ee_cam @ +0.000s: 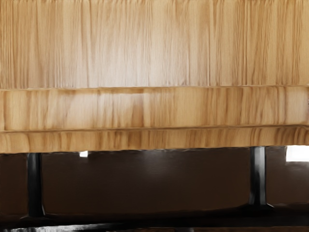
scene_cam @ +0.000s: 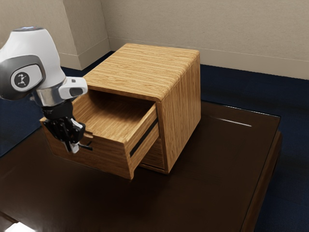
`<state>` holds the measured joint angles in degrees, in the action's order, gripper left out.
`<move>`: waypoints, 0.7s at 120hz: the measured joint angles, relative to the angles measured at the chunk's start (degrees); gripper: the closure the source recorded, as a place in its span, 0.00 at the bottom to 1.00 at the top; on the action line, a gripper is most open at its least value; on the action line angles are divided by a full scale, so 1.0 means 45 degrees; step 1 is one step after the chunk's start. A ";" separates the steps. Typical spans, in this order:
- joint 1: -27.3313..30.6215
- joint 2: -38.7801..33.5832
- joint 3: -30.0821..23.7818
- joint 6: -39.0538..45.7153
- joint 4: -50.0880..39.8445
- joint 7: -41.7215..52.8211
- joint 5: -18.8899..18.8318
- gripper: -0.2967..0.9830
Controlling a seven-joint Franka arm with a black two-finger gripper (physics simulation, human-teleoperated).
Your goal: Push the drawer handle with one arm to close the drawer
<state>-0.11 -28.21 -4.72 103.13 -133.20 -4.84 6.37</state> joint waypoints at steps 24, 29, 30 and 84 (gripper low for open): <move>0.0028 0.2120 0.0029 0.0513 0.1733 -0.0175 -0.0324 0.75; 0.0048 0.2498 0.0052 0.0683 0.1989 -0.0200 -0.0395 0.75; 0.0051 0.2571 0.0055 0.0721 0.2032 -0.0204 -0.0407 0.75; 0.0134 0.4913 0.0341 0.2647 0.4094 -0.0236 -0.1103 0.75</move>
<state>0.49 -6.10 -3.19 115.04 -114.78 -5.90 1.41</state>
